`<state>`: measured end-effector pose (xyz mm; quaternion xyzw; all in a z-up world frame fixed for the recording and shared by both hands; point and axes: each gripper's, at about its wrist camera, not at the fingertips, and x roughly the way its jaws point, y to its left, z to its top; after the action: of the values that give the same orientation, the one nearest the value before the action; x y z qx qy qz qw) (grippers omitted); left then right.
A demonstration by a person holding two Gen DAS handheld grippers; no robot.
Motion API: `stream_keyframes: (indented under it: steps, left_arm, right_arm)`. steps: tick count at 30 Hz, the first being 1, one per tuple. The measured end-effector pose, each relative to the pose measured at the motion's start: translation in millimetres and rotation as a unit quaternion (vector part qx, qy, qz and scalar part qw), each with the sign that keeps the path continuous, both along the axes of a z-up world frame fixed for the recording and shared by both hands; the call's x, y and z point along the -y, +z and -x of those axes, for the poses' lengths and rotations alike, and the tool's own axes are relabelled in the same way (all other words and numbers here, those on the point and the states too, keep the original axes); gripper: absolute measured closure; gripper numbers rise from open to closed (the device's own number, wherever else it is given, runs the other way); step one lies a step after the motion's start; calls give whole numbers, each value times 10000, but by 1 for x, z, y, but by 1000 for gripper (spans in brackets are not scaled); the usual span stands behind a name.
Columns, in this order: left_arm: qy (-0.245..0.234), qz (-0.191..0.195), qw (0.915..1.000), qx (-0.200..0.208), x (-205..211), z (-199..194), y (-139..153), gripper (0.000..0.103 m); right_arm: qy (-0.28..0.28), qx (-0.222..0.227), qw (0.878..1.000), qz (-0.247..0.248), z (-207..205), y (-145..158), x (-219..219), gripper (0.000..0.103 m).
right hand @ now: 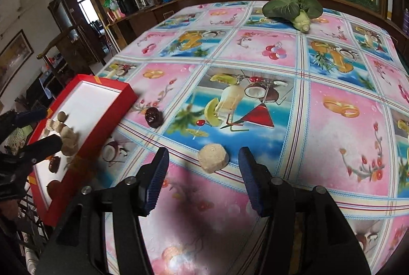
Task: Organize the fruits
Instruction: 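Grasp a pale cube with the right tool while the left tool grasps a dark date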
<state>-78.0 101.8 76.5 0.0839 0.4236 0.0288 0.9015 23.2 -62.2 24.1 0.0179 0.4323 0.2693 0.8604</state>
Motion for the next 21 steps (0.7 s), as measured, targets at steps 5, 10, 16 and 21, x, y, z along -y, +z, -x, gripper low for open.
stream_keyframes:
  steps: [5,10,16,21]
  left_arm:
    - [-109,-81,9999,-61,14,-9,0,24]
    - [-194,-133,9996,-122,29,-24,0,24]
    - [-309,33,9988,-383,46,-48,-14,24]
    - [-244,156,9976,-625,57,-75,-30,25]
  right_arm:
    - [53,-4,9998,196,-3,-5,-7,58]
    - [15,50,9995,326,-5,-6,-5,74]
    - [-162,-220,9996,93,-13,-5,10,74]
    - [-672,-456,9960,-369,-25,2,43,74]
